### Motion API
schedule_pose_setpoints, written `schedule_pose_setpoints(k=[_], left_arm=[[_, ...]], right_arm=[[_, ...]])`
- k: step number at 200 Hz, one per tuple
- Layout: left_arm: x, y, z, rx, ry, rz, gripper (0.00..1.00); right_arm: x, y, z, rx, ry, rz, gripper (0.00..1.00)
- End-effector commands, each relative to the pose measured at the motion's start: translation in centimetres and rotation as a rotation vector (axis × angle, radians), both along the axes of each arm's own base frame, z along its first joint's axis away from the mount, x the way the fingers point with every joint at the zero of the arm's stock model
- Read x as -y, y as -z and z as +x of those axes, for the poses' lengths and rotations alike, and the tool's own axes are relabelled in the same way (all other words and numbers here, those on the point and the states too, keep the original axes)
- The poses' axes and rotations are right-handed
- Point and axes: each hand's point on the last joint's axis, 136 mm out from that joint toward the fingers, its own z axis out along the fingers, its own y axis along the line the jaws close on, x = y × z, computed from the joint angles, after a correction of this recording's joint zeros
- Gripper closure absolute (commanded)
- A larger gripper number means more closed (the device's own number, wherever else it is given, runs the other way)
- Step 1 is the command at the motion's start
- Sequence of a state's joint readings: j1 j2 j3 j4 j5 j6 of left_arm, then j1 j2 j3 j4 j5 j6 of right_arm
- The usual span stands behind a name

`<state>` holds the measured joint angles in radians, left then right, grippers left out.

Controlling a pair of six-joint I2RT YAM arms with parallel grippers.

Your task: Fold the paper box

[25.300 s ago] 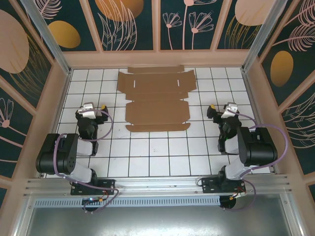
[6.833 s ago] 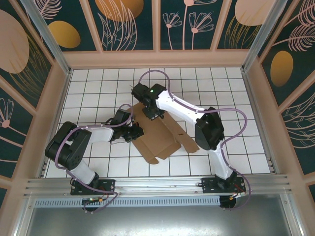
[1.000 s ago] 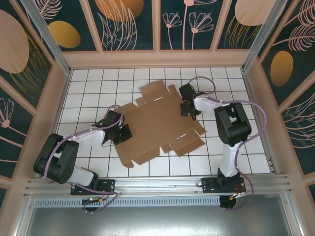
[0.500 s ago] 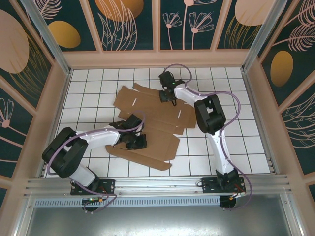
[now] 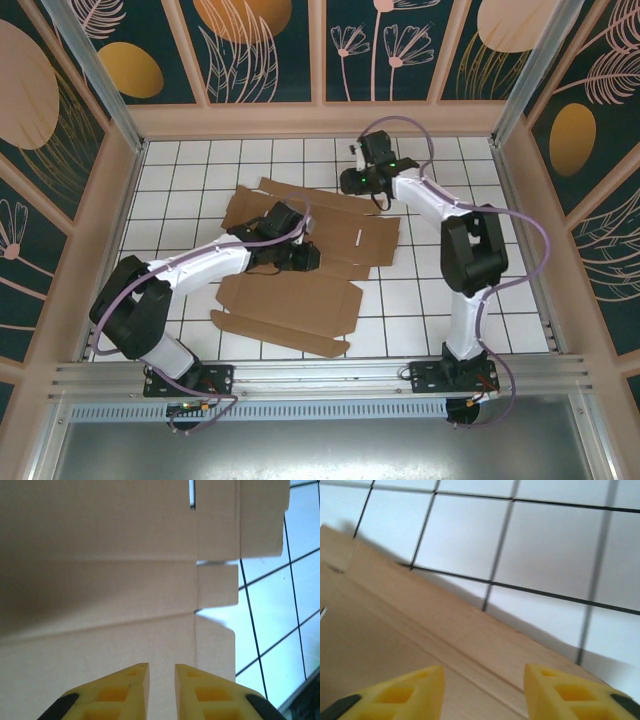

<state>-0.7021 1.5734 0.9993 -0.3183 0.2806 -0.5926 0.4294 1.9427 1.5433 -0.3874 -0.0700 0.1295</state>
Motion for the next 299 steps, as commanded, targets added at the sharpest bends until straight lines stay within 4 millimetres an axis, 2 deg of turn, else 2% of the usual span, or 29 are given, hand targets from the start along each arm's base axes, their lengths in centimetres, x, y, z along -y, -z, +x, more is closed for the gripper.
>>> schedule_pose_setpoints(k=[1,19,23,37,61,84,132,161,187,202,222,237,241,245,254,273,276,299], left_arm=[[-3.6,0.8,1.7,0.047,-0.077,0.121,0.85],[-5.9,2.4,2.7,0.043,-0.154,0.206,0.94],[-6.7,3.7,2.1,0.02,-0.162,0.239,0.95],[-7.8,5.4,2.0,0.007,-0.177,0.301,0.99],[-7.9,7.6,1.3,-0.043,-0.181,0.314,1.0],[-7.6,8.4,0.5,-0.076,-0.182,0.283,1.0],[-7.1,9.1,-2.1,-0.129,-0.139,0.258,1.0],[-6.9,9.3,-3.3,-0.146,-0.13,0.24,1.0],[-6.0,8.8,-3.3,-0.149,-0.125,0.197,0.98],[-5.3,7.8,-2.6,-0.129,-0.127,0.17,0.97],[-4.2,5.0,-0.5,-0.05,-0.129,0.137,0.94],[-3.6,2.5,1.8,0.014,-0.136,0.116,0.94],[-3.6,2.4,2.2,0.016,-0.14,0.115,0.94],[-3.2,1.2,3.3,0.037,-0.149,0.09,0.94],[-3.2,0.5,4.9,0.042,-0.172,0.064,0.95],[-2.4,-0.3,7.9,0.049,-0.195,0.032,0.97],[-2.2,0.5,8.2,0.036,-0.193,0.047,0.97],[-0.1,2.0,11.1,0.008,-0.178,0.049,0.98]], right_arm=[[2.9,2.5,-1.7,-0.064,0.11,-0.051,0.63],[3.3,4.3,-4.1,-0.112,0.095,-0.072,0.71],[3.4,4.9,-4.7,-0.128,0.091,-0.08,0.72],[3.5,7.1,-6.5,-0.185,0.075,-0.122,0.73],[3.9,10.9,-8.6,-0.263,0.062,-0.202,0.75],[3.8,13.1,-9.3,-0.304,0.055,-0.217,0.75],[3.3,15.3,-8.8,-0.344,0.035,-0.244,0.74],[3.2,15.1,-8.5,-0.335,0.033,-0.241,0.74],[3.0,14.9,-8.1,-0.329,0.031,-0.232,0.73],[2.9,14.2,-7.6,-0.312,0.038,-0.227,0.72],[2.5,12.2,-6.4,-0.257,0.049,-0.181,0.7],[2.2,10.7,-5.5,-0.232,0.049,-0.134,0.68],[2.2,10.3,-5.2,-0.223,0.05,-0.127,0.68],[2.3,9.9,-5.0,-0.216,0.055,-0.125,0.68],[2.5,9.3,-4.5,-0.205,0.062,-0.119,0.67],[3.0,8.4,-3.5,-0.188,0.085,-0.104,0.64],[3.2,8.2,-3.3,-0.186,0.092,-0.099,0.64],[4.2,7.2,-2.4,-0.172,0.126,-0.049,0.61]])
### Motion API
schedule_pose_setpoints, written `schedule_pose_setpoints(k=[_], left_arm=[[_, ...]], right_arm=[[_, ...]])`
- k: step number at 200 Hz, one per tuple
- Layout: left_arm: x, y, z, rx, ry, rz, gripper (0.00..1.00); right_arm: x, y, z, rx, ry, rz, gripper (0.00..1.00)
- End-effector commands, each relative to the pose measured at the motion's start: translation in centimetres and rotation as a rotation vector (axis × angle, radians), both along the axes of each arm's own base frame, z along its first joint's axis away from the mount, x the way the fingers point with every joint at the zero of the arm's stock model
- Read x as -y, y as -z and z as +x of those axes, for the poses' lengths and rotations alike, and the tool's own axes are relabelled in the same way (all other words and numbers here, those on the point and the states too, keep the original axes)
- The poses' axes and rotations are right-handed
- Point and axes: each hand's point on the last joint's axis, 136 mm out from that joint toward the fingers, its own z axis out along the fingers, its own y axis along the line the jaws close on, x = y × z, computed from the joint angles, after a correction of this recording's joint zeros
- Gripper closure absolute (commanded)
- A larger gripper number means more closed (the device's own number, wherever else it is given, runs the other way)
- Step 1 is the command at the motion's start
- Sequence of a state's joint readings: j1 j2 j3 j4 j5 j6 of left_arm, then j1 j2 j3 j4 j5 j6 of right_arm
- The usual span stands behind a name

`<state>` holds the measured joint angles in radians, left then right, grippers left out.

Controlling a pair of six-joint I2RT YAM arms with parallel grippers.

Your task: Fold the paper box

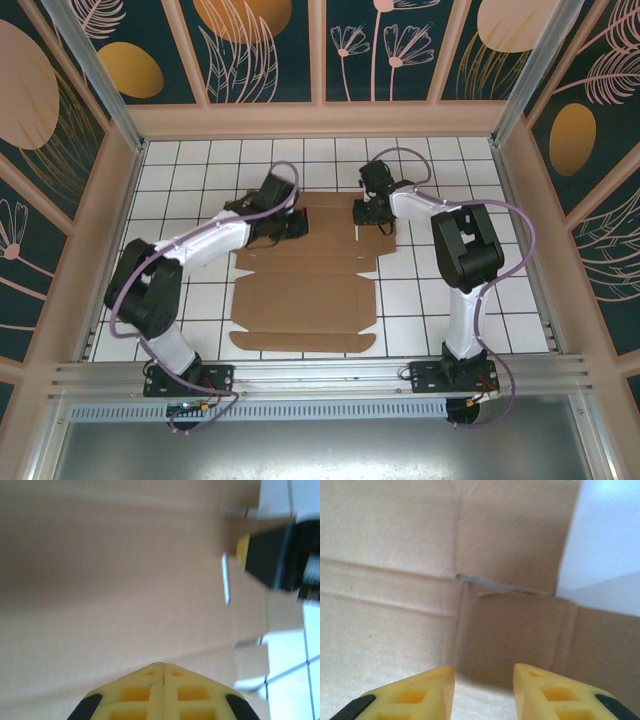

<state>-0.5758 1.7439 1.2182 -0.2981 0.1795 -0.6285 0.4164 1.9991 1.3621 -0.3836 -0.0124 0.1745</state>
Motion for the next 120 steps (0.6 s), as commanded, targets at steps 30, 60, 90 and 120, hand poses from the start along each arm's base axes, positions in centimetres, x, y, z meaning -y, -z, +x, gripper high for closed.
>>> schedule_pose_setpoints(k=[30,60,90,120], left_arm=[[3.0,6.1,4.4,-0.133,0.014,0.013,1.0],[3.6,8.2,6.4,-0.166,-0.019,-0.006,1.0],[3.6,9.9,7.8,-0.194,-0.052,-0.017,1.0],[3.3,12.0,8.0,-0.23,-0.068,-0.016,1.0]], right_arm=[[0.7,-3.4,2.2,0.046,0.063,0.175,0.56],[0.9,-3.4,2.5,0.037,0.082,0.265,0.54],[1.8,-3.2,2.9,0.054,0.108,0.259,0.5],[2.1,-2.5,3.4,0.039,0.113,0.238,0.48]])
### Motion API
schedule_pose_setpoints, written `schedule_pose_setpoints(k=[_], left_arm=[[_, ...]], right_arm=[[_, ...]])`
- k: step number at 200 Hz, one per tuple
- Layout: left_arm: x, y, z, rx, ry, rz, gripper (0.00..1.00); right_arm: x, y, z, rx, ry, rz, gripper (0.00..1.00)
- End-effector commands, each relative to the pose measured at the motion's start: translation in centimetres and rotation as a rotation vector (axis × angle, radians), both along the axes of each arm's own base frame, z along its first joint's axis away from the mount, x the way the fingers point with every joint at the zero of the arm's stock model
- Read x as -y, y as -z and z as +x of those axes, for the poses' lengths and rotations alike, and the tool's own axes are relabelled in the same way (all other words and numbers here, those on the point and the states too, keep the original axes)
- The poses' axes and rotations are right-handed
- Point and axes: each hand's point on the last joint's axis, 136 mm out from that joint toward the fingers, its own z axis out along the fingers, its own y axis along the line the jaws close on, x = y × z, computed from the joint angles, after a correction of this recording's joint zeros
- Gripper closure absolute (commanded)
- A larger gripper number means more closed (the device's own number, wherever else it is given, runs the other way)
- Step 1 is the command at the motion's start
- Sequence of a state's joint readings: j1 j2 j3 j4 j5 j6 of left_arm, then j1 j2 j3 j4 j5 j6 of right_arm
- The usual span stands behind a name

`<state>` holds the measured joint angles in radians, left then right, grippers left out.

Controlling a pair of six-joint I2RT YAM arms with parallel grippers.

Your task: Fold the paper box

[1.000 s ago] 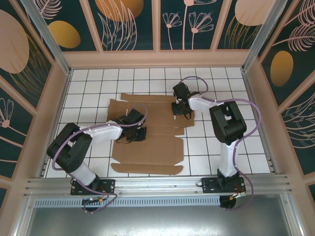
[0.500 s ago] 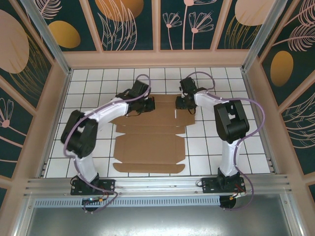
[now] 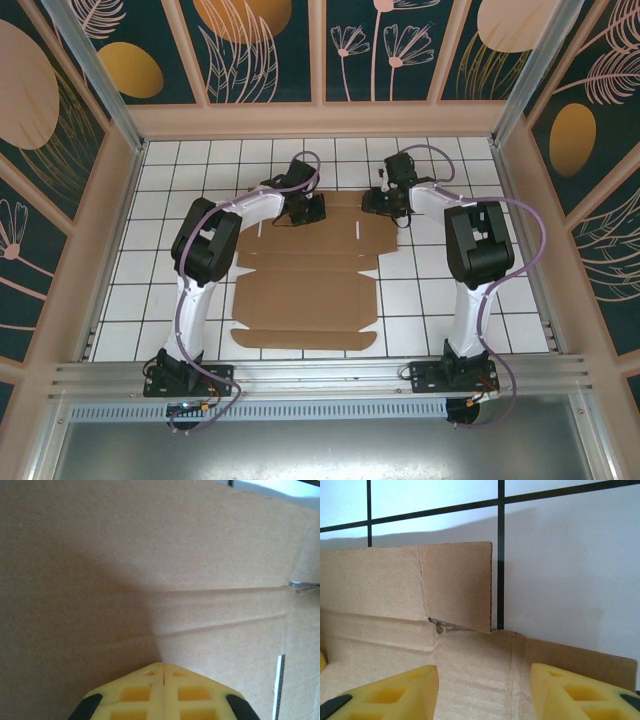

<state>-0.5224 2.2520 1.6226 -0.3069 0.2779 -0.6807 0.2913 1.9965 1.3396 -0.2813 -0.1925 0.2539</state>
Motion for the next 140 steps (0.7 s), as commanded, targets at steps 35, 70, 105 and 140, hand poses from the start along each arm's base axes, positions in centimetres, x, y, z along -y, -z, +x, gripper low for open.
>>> schedule_pose_setpoints(k=[35,70,105,140], left_arm=[[-0.8,4.5,-0.3,-0.104,-0.047,-0.006,1.0],[-1.0,5.7,-0.6,-0.131,-0.057,-0.009,1.0],[-1.2,6.4,-1.0,-0.15,-0.069,-0.023,1.0],[-1.6,6.9,-1.4,-0.167,-0.081,-0.029,1.0]], right_arm=[[-0.4,-1.4,1.6,0.033,0.026,0.066,0.46],[0.1,-0.9,2.5,0.03,0.064,0.072,0.39],[-0.1,-0.7,3.1,0.024,0.071,0.118,0.39],[0.7,-0.6,4.4,0.024,0.089,0.137,0.38]])
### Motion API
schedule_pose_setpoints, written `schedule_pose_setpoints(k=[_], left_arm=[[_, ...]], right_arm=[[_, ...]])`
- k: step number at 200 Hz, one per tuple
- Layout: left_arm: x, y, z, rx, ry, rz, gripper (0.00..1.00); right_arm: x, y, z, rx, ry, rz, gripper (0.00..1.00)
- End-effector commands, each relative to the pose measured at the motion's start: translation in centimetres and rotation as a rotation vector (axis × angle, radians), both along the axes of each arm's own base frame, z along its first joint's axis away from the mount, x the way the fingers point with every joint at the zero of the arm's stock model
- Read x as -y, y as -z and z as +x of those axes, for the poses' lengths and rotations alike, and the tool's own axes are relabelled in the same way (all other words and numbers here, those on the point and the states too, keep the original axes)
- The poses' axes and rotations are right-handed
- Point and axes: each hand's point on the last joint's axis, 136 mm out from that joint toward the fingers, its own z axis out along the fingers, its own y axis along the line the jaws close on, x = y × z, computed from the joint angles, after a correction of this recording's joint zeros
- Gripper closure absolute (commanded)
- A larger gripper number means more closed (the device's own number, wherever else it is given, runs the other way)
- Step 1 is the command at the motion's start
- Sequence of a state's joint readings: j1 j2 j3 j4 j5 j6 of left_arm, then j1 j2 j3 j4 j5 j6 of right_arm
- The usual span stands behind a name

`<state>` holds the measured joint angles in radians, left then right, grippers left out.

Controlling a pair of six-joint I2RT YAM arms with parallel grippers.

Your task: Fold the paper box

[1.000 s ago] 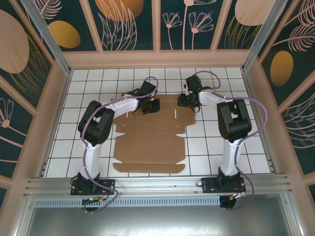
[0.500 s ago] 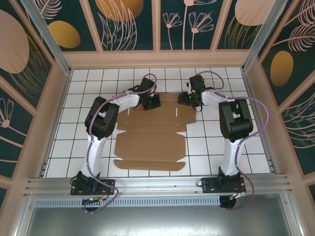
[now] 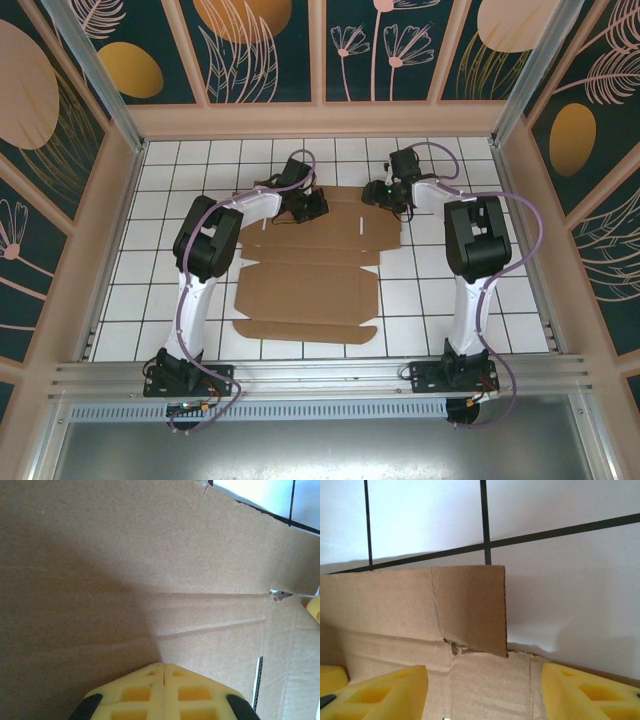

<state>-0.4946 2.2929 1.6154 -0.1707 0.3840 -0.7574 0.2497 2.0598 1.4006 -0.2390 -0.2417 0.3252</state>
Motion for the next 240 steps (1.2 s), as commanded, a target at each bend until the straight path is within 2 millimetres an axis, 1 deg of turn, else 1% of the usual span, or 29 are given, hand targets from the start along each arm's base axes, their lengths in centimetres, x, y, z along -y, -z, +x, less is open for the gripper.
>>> schedule_pose_setpoints(k=[1,53,69,92,122,143,170,189,198,217,229,233,240], left_arm=[[-2.7,6.8,-3.0,-0.165,-0.041,0.111,1.0],[-3.1,7.0,-3.4,-0.171,-0.046,0.114,1.0],[-3.1,6.9,-3.4,-0.17,-0.048,0.112,1.0],[-3.1,6.7,-3.3,-0.165,-0.047,0.112,1.0],[-3.2,6.5,-3.3,-0.159,-0.048,0.119,1.0],[-3.2,6.6,-3.3,-0.159,-0.046,0.12,1.0],[-3.2,6.6,-3.4,-0.161,-0.048,0.119,1.0],[-3.2,6.5,-3.4,-0.16,-0.047,0.117,1.0],[-3.2,6.4,-3.4,-0.16,-0.049,0.116,1.0],[-3.1,6.3,-3.4,-0.159,-0.049,0.107,1.0],[-2.9,6.0,-3.3,-0.156,-0.046,0.099,1.0],[-2.9,5.9,-3.2,-0.152,-0.043,0.094,1.0],[-2.7,5.7,-3.2,-0.148,-0.039,0.091,1.0]], right_arm=[[0.2,-0.7,1.8,0.022,0.016,0.056,0.38],[-2.8,-1.4,3.9,0.037,-0.079,0.141,0.41],[-3.5,-1.5,4.2,0.031,-0.093,0.155,0.43],[-4.9,-2.0,3.8,0.042,-0.124,0.162,0.47],[-6.0,-2.5,3.1,0.057,-0.152,0.162,0.5],[-6.6,-2.7,3.1,0.064,-0.169,0.167,0.5],[-7.4,-1.9,3.2,0.048,-0.186,0.169,0.5],[-7.4,-0.1,3.4,0.012,-0.181,0.156,0.5],[-7.4,1.2,3.3,-0.014,-0.177,0.148,0.5],[-7.4,2.5,3.0,-0.044,-0.178,0.15,0.5],[-7.3,2.4,2.9,-0.045,-0.18,0.149,0.5],[-7.3,2.1,2.9,-0.041,-0.18,0.147,0.5],[-7.2,1.1,2.9,-0.022,-0.182,0.143,0.5]])
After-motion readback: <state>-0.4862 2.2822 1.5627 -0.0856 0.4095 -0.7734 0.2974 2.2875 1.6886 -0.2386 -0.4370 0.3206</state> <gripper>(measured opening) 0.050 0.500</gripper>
